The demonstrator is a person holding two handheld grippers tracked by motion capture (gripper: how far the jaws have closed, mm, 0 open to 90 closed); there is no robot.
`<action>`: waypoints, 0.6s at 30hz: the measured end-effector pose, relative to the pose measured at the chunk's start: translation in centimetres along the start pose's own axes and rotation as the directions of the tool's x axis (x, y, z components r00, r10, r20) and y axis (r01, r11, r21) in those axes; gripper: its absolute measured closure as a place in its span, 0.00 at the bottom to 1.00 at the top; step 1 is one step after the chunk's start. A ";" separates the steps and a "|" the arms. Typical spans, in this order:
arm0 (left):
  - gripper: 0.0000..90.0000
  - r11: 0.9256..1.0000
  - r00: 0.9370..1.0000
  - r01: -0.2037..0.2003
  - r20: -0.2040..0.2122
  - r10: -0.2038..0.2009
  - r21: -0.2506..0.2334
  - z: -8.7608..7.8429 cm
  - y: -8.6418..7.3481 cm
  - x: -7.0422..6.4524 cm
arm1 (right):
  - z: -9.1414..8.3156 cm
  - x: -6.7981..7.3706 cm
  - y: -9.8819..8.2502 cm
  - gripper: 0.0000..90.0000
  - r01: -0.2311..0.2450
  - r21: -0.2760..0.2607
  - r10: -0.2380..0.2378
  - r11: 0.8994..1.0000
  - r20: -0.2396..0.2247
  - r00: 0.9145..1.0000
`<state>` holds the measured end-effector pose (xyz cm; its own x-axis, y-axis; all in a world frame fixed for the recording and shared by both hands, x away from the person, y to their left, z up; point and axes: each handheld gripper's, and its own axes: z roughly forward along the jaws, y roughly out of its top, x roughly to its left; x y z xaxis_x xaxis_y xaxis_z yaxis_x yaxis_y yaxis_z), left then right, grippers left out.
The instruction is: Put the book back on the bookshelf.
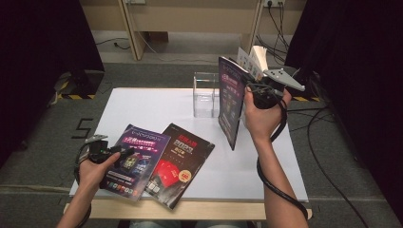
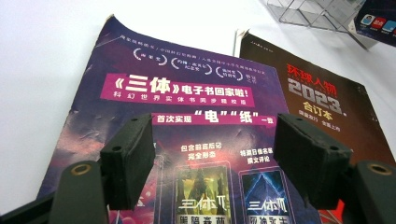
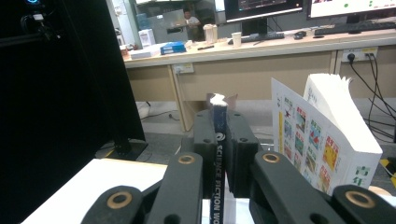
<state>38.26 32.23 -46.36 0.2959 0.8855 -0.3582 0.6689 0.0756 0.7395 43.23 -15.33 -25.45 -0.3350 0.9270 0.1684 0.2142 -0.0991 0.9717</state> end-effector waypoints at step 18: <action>0.31 1.000 1.000 0.003 0.000 -0.003 0.000 -0.1 0.0 0.1 | 2.8 -0.3 0.7 0.94 0.013 -0.019 -0.013 1.000 0.036 0.999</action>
<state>38.25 32.37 -46.36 0.2933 0.8855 -0.3605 0.6698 0.0788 0.7384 46.07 -14.63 -25.25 -0.3048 0.9405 0.1502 0.1920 -0.0937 0.9769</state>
